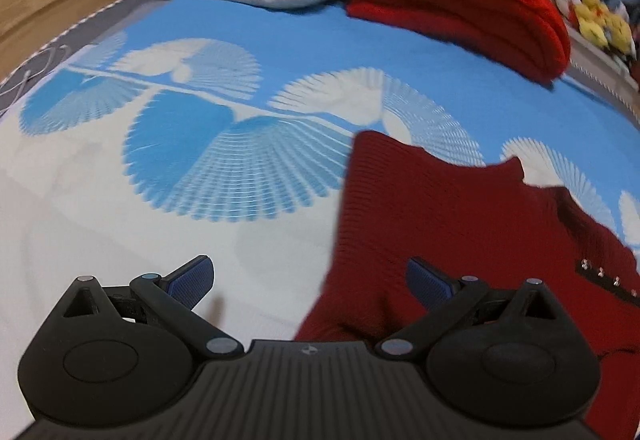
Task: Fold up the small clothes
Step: 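Move the right gripper to the plain sleeve cuff and grasp it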
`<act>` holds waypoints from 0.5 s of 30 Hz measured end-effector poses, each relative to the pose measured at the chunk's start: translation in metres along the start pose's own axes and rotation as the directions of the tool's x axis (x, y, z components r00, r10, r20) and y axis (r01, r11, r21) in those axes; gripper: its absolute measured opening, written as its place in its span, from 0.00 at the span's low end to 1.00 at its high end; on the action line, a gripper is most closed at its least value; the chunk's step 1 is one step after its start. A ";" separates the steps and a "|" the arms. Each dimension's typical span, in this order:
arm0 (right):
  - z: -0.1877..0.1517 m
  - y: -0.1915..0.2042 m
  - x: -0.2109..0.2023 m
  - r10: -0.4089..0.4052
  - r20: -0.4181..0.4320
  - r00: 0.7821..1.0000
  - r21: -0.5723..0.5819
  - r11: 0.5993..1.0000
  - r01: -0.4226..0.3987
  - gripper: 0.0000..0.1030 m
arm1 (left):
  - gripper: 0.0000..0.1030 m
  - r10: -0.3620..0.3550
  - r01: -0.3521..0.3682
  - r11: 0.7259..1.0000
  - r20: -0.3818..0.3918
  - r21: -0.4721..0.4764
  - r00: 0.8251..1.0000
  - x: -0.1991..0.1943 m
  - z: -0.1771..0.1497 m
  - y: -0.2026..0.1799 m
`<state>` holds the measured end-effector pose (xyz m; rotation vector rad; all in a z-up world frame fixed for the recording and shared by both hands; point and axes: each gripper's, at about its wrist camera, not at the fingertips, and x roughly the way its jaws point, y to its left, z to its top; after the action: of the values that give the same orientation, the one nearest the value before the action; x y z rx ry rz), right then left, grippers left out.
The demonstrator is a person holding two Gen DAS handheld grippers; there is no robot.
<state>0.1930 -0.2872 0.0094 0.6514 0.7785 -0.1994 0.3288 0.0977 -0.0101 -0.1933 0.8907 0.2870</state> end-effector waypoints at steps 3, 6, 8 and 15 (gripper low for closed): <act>0.003 0.004 0.003 -0.010 0.010 1.000 -0.017 1.000 0.010 0.71 | 0.99 0.047 -0.047 0.996 -0.007 0.072 0.999 0.019 -0.003 -0.015; 0.004 0.003 0.005 -0.012 0.002 1.000 -0.015 1.000 0.012 0.71 | 0.99 0.161 -0.155 0.976 -0.024 0.155 0.987 0.040 -0.010 -0.016; 0.005 0.002 0.005 -0.012 0.003 1.000 -0.010 1.000 0.012 0.71 | 1.00 0.130 -0.123 0.984 -0.052 0.125 0.990 0.049 -0.010 0.001; 0.021 -0.012 -0.008 -0.017 0.083 0.996 0.031 0.999 0.014 0.71 | 1.00 0.077 -0.069 0.990 -0.060 0.126 0.995 0.053 -0.010 0.019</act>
<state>0.1954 -0.3098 0.0207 0.6615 0.7015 -0.2516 0.3470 0.1221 -0.0592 -0.0552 0.9784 0.2939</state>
